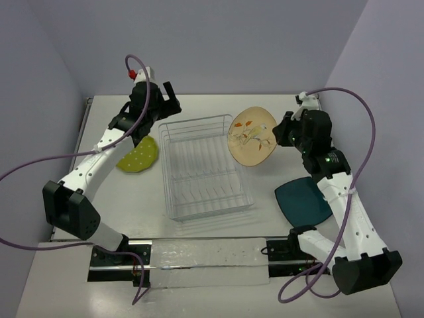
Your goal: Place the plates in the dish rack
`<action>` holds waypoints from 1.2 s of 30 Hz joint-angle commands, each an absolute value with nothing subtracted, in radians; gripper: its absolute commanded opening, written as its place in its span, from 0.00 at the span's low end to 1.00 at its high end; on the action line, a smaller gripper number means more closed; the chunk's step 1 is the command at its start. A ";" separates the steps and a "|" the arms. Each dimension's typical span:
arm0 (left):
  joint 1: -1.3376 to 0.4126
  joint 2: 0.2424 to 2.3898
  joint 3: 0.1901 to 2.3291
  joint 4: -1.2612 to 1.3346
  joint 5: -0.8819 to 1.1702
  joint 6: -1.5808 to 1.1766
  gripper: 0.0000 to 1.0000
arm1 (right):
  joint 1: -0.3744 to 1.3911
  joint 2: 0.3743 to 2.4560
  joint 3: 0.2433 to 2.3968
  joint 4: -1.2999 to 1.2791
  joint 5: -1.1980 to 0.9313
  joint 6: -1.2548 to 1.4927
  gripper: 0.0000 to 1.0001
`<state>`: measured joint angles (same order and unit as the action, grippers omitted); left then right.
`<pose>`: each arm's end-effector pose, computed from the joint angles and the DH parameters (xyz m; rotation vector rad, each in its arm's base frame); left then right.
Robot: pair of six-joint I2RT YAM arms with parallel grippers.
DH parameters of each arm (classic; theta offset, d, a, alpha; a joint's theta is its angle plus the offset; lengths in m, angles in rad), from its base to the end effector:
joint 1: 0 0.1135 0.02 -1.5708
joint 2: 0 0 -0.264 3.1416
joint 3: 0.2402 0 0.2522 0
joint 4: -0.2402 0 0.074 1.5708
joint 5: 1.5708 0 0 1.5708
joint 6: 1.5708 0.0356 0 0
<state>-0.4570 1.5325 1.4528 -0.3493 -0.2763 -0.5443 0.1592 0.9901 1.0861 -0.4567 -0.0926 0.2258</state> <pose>0.3249 -0.1489 0.3726 -0.2648 1.9840 -0.3714 0.2124 0.0374 0.3788 0.0025 1.9454 0.3457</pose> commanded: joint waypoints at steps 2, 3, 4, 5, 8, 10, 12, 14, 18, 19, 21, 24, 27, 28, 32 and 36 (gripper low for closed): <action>-0.459 1.441 1.409 -0.334 -0.396 -0.587 0.99 | 0.317 0.970 1.214 -0.427 0.144 0.158 0.00; -0.459 1.426 1.396 -0.329 -0.400 -0.592 0.99 | 0.361 0.978 1.224 -0.442 0.177 0.143 0.00; -0.459 1.417 1.389 -0.327 -0.406 -0.597 0.99 | 0.390 0.983 1.235 -0.461 0.204 0.134 0.00; -0.459 1.413 1.382 -0.325 -0.411 -0.602 0.99 | 0.420 0.986 1.241 -0.470 0.234 0.130 0.00; -0.457 1.387 1.354 -0.322 -0.439 -0.615 1.00 | 0.525 1.010 1.262 -0.509 0.350 0.110 0.00; -0.457 1.364 1.325 -0.315 -0.446 -0.623 0.99 | 0.597 1.044 1.291 -0.549 0.453 0.098 0.00; -0.457 1.351 1.305 -0.313 -0.446 -0.629 0.99 | 0.648 1.067 1.307 -0.574 0.541 0.089 0.00; -0.456 1.339 1.286 -0.304 -0.446 -0.635 0.99 | 0.682 1.085 1.317 -0.583 0.601 0.085 0.00; -0.456 1.309 1.251 -0.310 -0.460 -0.651 0.99 | 0.756 1.142 1.356 -0.606 0.727 0.056 0.00; -0.456 1.304 1.247 -0.312 -0.464 -0.654 0.99 | 0.770 1.152 1.364 -0.613 0.752 0.048 0.00; -0.454 1.291 1.235 -0.316 -0.474 -0.659 0.99 | 0.812 1.184 1.381 -0.633 0.817 0.036 0.00; -0.454 1.265 1.207 -0.304 -0.479 -0.666 0.99 | 0.849 1.226 1.382 -0.654 0.846 0.038 0.00; -0.453 1.248 1.188 -0.305 -0.479 -0.674 0.99 | 0.875 1.246 1.376 -0.664 0.847 0.032 0.00; -0.452 1.244 1.184 -0.305 -0.480 -0.675 0.99 | 0.882 1.252 1.377 -0.670 0.845 0.035 0.00; -0.449 1.236 1.172 -0.310 -0.489 -0.688 0.99 | 0.917 1.273 1.375 -0.696 0.845 0.039 0.00; -0.449 1.227 1.163 -0.308 -0.489 -0.692 0.99 | 0.967 1.338 1.385 -0.772 0.923 0.067 0.00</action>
